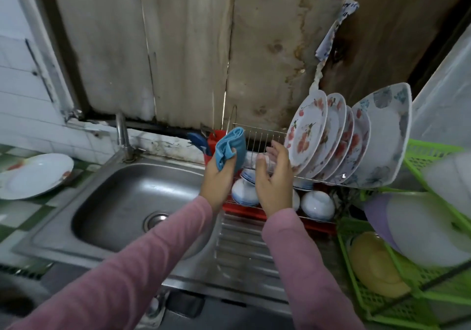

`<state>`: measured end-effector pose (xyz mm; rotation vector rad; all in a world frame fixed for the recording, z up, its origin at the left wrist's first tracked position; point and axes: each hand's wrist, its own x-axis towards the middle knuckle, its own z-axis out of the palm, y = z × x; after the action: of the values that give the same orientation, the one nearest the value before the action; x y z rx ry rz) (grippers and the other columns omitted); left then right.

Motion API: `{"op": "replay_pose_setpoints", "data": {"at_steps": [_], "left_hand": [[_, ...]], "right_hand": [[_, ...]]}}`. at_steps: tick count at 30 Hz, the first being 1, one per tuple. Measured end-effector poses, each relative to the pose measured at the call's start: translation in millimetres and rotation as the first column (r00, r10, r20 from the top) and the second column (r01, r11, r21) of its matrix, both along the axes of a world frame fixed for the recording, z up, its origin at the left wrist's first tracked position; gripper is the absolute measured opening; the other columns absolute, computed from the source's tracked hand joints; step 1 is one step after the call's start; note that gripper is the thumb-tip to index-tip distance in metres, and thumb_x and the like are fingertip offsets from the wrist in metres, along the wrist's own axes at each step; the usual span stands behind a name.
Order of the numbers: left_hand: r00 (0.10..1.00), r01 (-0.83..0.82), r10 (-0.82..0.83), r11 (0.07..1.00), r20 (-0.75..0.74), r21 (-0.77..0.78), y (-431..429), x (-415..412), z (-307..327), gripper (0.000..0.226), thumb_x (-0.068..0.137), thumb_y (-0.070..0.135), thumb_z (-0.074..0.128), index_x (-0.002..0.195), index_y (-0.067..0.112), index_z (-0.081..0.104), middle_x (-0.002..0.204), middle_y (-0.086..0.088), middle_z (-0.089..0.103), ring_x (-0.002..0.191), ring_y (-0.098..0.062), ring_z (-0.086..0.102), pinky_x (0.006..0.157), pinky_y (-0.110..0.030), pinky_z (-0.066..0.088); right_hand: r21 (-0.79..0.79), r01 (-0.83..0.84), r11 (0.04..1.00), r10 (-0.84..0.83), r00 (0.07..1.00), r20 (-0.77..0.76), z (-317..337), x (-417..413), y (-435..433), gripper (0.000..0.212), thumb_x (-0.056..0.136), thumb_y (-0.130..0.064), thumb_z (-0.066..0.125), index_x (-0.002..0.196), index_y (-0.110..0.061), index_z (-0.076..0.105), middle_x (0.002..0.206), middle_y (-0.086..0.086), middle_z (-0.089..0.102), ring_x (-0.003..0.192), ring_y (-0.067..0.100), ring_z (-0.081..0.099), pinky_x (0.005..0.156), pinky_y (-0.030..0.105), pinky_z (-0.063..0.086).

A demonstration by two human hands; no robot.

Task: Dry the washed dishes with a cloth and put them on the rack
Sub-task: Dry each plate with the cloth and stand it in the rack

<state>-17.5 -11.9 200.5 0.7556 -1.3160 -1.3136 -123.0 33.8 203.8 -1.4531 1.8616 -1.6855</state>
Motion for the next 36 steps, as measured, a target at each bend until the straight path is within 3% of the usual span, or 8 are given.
{"op": "replay_pose_setpoints", "data": {"at_steps": [6, 11, 15, 18, 22, 24, 27, 36], "left_hand": [[0.996, -0.055, 0.050, 0.997, 0.073, 0.058, 10.8, 87.2, -27.1, 0.019, 0.102, 0.029, 0.048, 0.119, 0.036, 0.052, 0.111, 0.016, 0.062, 0.102, 0.001, 0.061, 0.078, -0.009, 0.048], [0.983, -0.141, 0.119, 0.977, 0.137, 0.157, 20.1, 184.9, -53.6, 0.011, 0.101, 0.031, 0.049, 0.109, 0.036, 0.053, 0.102, 0.017, 0.061, 0.093, -0.001, 0.059, 0.068, -0.005, 0.045], [0.972, -0.215, 0.182, 0.947, 0.152, 0.241, 25.4, 266.1, -80.6, 0.020, 0.101, 0.025, 0.049, 0.120, 0.027, 0.054, 0.107, 0.012, 0.063, 0.094, 0.004, 0.060, 0.073, -0.006, 0.047], [0.953, -0.286, 0.241, 0.915, 0.185, 0.285, 29.0, 327.2, -100.6, 0.016, 0.101, 0.029, 0.050, 0.115, 0.031, 0.056, 0.110, 0.009, 0.063, 0.103, -0.012, 0.061, 0.077, -0.011, 0.046], [0.919, -0.388, 0.334, 0.864, 0.212, 0.322, 29.0, 400.7, -115.5, 0.011, 0.102, 0.026, 0.049, 0.107, 0.034, 0.054, 0.107, 0.011, 0.063, 0.094, -0.003, 0.059, 0.075, -0.006, 0.045], [0.906, -0.417, 0.359, 0.845, 0.225, 0.333, 26.4, 431.0, -124.6, 0.016, 0.101, 0.027, 0.050, 0.113, 0.034, 0.057, 0.111, 0.011, 0.064, 0.104, -0.009, 0.061, 0.085, -0.015, 0.048], [0.894, -0.446, 0.390, 0.818, 0.219, 0.363, 19.2, 470.8, -132.7, 0.027, 0.102, 0.022, 0.049, 0.128, 0.025, 0.052, 0.113, 0.014, 0.061, 0.101, 0.005, 0.057, 0.078, -0.005, 0.047], [0.826, -0.564, 0.504, 0.722, 0.253, 0.400, -60.8, 563.9, -151.2, 0.020, 0.102, 0.023, 0.050, 0.121, 0.030, 0.052, 0.111, 0.011, 0.062, 0.104, -0.009, 0.058, 0.087, -0.019, 0.044]], "right_hand": [[0.140, -0.174, 0.975, 0.155, 0.978, 0.136, -25.6, 65.8, 3.7, 0.027, 0.102, -0.028, 0.050, 0.128, -0.022, 0.053, 0.104, -0.023, 0.059, 0.097, -0.014, 0.055, 0.091, 0.017, 0.043], [0.238, -0.261, 0.935, 0.204, 0.949, 0.241, -65.4, 148.4, -3.6, 0.010, 0.100, -0.033, 0.051, 0.107, -0.039, 0.056, 0.111, -0.001, 0.067, 0.105, 0.014, 0.062, 0.087, 0.028, 0.045], [0.299, -0.328, 0.896, 0.241, 0.925, 0.292, -97.9, 229.9, -2.0, 0.008, 0.100, -0.027, 0.051, 0.104, -0.028, 0.059, 0.106, -0.003, 0.068, 0.100, 0.009, 0.062, 0.081, 0.011, 0.041], [0.333, -0.404, 0.852, 0.297, 0.896, 0.329, -116.9, 294.2, -7.9, 0.009, 0.102, -0.025, 0.051, 0.103, -0.022, 0.060, 0.103, -0.006, 0.064, 0.102, 0.011, 0.061, 0.079, 0.014, 0.040], [0.368, -0.479, 0.797, 0.349, 0.863, 0.366, -132.0, 368.8, -24.4, 0.009, 0.102, -0.025, 0.051, 0.109, -0.027, 0.057, 0.104, -0.010, 0.063, 0.102, 0.006, 0.058, 0.077, 0.008, 0.039], [0.387, -0.509, 0.769, 0.373, 0.849, 0.375, -138.0, 396.8, -33.2, 0.011, 0.101, -0.027, 0.052, 0.111, -0.026, 0.058, 0.105, -0.014, 0.063, 0.098, -0.001, 0.056, 0.075, 0.006, 0.038], [0.418, -0.547, 0.725, 0.419, 0.832, 0.363, -142.4, 435.9, -51.8, 0.015, 0.102, -0.027, 0.051, 0.115, -0.024, 0.057, 0.102, -0.019, 0.058, 0.092, -0.011, 0.052, 0.071, 0.003, 0.038], [0.487, -0.591, 0.643, 0.415, 0.803, 0.428, -170.5, 535.6, -146.8, 0.009, 0.099, -0.029, 0.052, 0.104, -0.032, 0.058, 0.111, -0.005, 0.065, 0.106, 0.013, 0.061, 0.091, 0.031, 0.047]]}}
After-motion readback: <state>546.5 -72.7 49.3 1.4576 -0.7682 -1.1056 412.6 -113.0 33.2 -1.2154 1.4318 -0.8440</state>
